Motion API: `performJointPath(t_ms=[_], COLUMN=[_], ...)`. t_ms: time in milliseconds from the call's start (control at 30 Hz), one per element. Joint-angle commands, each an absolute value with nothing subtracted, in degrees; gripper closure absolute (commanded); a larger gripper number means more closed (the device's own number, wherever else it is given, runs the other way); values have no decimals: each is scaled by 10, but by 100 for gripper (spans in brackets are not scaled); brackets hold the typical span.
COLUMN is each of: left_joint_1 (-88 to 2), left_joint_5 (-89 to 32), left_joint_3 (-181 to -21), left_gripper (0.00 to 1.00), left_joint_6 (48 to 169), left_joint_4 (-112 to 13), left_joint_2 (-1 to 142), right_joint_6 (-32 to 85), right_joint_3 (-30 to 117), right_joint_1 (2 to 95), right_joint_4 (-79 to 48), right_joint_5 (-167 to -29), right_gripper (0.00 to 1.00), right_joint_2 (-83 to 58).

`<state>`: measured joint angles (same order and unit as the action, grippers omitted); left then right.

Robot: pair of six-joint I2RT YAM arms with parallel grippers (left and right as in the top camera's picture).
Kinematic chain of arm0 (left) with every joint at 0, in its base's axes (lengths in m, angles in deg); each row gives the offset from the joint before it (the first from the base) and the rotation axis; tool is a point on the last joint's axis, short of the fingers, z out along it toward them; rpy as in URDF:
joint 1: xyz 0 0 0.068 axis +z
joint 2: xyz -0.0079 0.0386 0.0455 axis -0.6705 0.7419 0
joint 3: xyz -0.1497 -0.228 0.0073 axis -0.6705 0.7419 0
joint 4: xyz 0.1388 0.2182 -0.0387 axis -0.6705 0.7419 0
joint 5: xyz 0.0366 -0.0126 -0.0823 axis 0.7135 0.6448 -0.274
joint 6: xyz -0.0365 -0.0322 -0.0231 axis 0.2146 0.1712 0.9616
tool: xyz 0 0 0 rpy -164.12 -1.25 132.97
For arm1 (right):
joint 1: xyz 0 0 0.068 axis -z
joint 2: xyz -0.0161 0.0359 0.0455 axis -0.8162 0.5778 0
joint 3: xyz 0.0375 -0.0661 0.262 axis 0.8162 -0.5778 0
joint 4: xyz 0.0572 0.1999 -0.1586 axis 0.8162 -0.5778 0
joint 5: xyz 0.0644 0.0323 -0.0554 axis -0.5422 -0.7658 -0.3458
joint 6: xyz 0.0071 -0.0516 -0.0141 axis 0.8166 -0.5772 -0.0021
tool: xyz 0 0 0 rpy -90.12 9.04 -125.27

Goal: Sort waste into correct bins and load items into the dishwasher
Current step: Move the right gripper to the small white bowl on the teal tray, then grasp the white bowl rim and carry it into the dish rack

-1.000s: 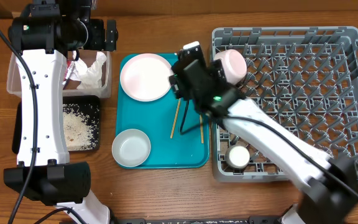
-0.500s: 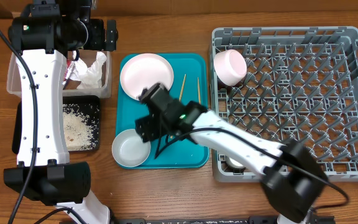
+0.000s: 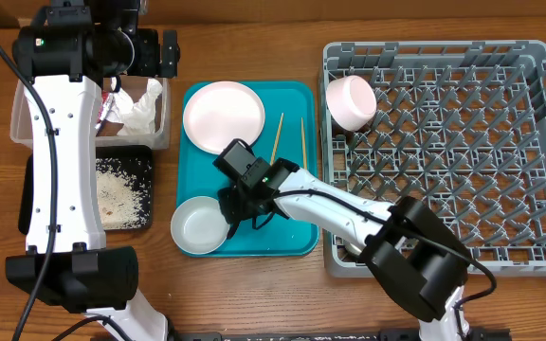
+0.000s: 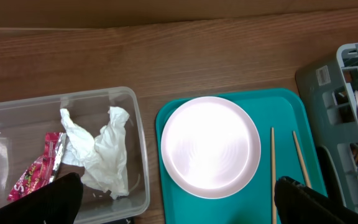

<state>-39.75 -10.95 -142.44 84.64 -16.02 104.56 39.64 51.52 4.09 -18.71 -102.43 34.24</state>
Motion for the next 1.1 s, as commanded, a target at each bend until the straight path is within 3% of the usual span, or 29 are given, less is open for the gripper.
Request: performJointPath(t_ms=[0,200,900,1067], left_joint_1=[-399,-399,-399,-399], left_joint_5=[-106,-106,-106,-106], left_joint_3=[-1433,-1433,-1433,-1433], left_gripper=[0,0,0,0], left_joint_6=[850,850,850,850], left_joint_4=[-162,-162,-162,-162], left_joint_2=[1048,1048,1048,1048], right_joint_6=[409,413,413,418], right_joint_3=[532,535,542,542], right_joint_1=[46,54,108,108], right_joint_4=[-189,-193,-232,-258], right_joint_5=[-1028,-1029,-1024,-956], right_gripper=[76,96,96,96], right_joint_2=[360,360,335,298])
